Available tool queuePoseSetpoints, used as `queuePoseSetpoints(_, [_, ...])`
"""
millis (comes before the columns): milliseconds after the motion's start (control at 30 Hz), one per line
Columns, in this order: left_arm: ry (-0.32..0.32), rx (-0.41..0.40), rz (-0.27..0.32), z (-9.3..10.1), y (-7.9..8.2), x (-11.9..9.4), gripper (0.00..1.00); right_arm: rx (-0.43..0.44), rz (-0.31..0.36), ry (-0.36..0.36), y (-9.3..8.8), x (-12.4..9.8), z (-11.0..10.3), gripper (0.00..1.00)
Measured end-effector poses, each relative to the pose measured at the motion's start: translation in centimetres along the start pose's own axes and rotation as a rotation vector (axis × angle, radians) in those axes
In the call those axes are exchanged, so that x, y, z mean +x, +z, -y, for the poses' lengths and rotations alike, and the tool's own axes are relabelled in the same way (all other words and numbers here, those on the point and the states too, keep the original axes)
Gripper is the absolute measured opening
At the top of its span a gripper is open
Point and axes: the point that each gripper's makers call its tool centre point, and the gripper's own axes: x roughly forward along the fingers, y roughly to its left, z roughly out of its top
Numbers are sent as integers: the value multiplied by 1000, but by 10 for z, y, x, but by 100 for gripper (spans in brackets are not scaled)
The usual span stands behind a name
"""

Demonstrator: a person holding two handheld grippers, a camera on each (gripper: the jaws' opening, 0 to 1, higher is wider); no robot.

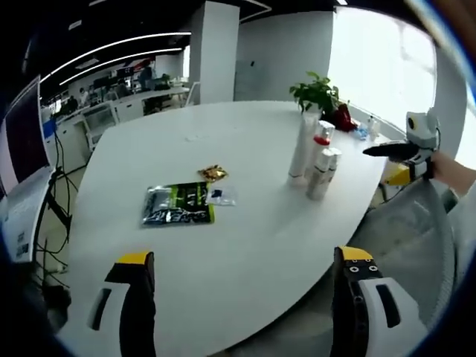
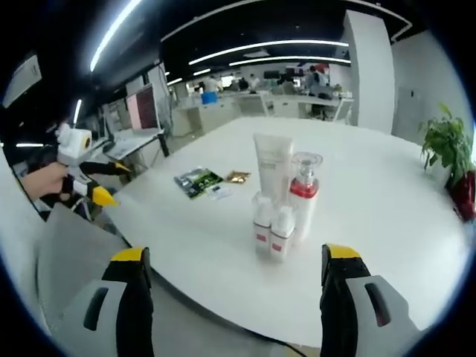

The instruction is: Arrange the skincare products in the storage area until every visible bottle or jar stands upright without overlapping.

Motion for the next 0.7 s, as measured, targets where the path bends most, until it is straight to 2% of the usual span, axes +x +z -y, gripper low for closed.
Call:
queuePoseSetpoints(167, [4,11,-37,-4,-3,15,96,9,-13,5,-4,1,-1,94])
queuePoseSetpoints(400, [35,18,-75,-20,-6,34,96,25,-21,17,-4,2,0,94])
queuePoseSetpoints(700, [73,44,-145,-58,-16,61,96,31,-44,24,-8,4,-2,93])
